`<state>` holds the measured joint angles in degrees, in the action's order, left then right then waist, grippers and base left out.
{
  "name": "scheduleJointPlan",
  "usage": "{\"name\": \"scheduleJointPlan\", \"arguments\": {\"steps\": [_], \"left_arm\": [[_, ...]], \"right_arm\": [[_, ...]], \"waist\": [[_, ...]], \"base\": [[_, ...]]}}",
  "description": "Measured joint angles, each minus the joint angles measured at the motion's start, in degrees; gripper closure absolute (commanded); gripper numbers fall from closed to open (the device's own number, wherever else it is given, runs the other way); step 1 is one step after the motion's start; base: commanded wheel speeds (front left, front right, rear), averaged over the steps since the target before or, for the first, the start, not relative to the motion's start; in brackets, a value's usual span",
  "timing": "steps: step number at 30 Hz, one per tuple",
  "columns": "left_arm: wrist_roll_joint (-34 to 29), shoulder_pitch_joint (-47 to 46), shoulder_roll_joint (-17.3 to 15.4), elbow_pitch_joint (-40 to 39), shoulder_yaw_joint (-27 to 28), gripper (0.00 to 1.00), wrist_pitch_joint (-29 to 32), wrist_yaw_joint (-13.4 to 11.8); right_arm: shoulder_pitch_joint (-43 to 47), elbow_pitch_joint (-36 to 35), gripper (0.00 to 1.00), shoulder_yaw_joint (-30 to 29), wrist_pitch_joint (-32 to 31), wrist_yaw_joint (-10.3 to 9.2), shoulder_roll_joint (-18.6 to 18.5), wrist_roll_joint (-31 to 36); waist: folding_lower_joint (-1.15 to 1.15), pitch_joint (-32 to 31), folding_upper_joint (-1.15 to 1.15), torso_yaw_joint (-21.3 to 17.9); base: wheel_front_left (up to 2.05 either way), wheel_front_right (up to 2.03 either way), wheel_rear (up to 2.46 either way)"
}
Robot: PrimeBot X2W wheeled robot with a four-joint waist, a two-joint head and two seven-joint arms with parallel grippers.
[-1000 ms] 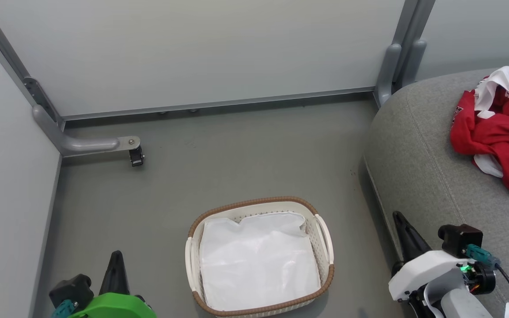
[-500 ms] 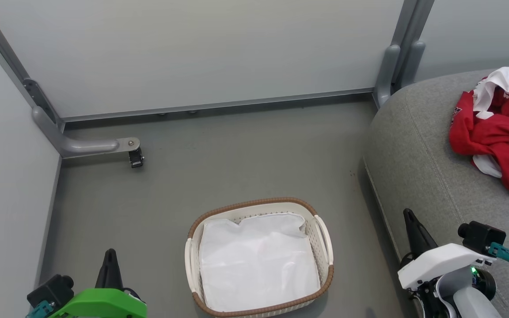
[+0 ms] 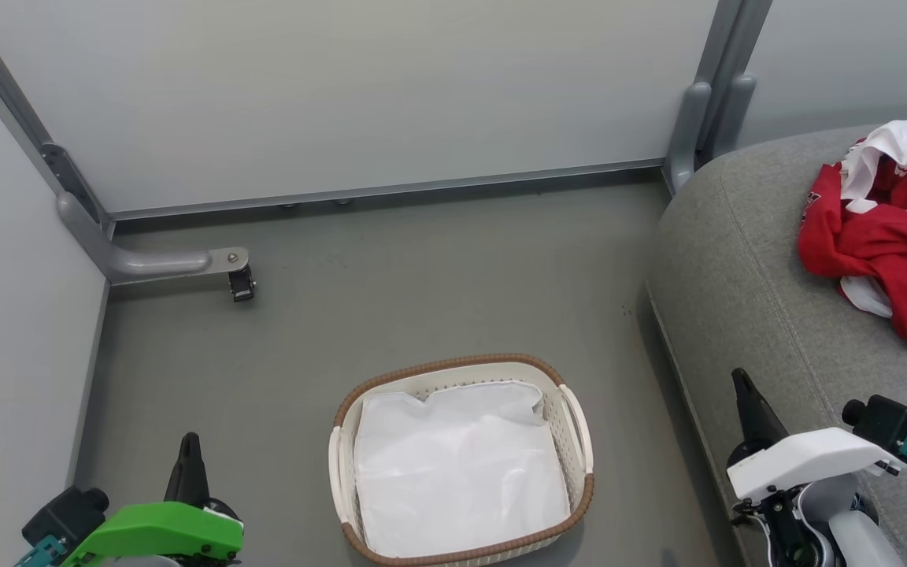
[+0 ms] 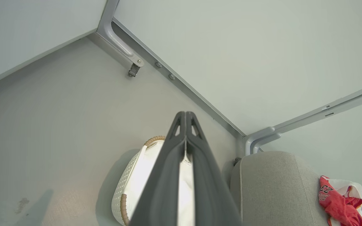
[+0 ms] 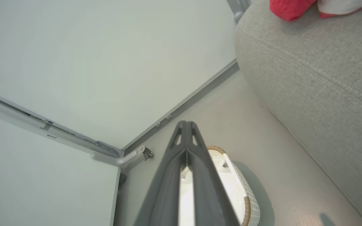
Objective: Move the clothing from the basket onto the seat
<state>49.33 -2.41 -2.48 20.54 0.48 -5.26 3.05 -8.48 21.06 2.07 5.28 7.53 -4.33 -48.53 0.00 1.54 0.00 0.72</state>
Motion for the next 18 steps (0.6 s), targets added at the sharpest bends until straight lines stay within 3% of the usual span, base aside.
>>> {"name": "scheduleJointPlan", "arguments": {"steps": [18], "left_arm": [[11.70,-0.81,-0.02,-1.74,1.64,1.00,3.19,1.11]], "right_arm": [[0.64,-1.91,1.00,-2.38,-3.26,-0.01,0.34,-12.03]], "waist": [[0.00,-0.28,0.00,-0.15]], "base": [[0.00,0.00,0.00]]}}
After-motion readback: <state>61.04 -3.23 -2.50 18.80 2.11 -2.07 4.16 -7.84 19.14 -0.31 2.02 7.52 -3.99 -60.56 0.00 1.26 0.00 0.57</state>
